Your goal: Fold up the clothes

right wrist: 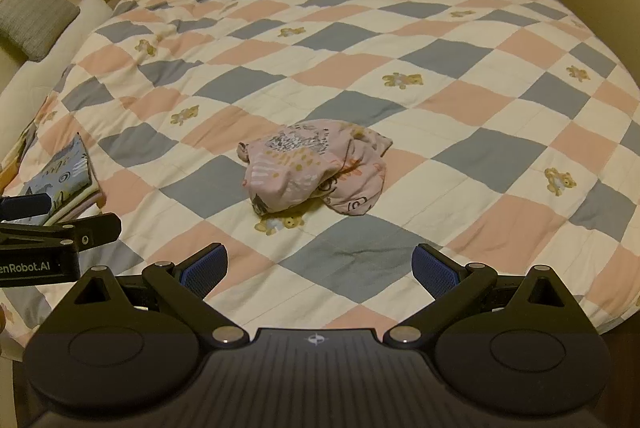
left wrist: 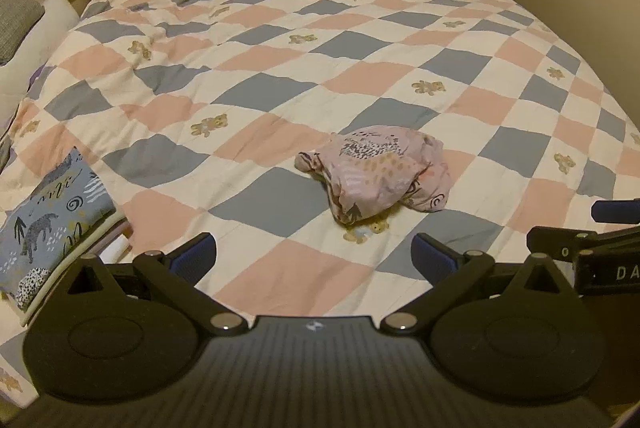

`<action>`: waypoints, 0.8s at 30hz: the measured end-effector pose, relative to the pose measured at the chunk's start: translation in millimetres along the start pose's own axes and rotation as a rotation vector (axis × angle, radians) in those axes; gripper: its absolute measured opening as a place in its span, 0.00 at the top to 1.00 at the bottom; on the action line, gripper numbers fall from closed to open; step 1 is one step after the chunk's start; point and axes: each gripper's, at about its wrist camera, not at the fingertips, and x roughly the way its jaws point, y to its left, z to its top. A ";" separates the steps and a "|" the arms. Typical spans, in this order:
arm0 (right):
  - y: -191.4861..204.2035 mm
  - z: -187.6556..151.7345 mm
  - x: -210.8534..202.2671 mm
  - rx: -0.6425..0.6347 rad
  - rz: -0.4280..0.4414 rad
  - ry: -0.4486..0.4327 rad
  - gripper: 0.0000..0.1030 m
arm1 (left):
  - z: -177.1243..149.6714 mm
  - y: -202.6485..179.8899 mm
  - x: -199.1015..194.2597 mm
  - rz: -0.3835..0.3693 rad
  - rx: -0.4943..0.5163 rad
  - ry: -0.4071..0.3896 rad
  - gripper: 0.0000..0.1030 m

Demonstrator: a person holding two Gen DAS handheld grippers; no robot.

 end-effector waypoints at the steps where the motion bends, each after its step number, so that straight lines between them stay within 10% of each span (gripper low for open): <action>1: 0.4 -0.6 0.3 0.000 -0.002 0.000 0.02 | 0.1 0.4 -0.1 -0.002 -0.008 0.000 0.01; 24: 4.8 -5.4 4.1 0.011 -0.010 -0.009 0.02 | -3.7 4.7 4.0 -0.009 -0.022 0.012 0.01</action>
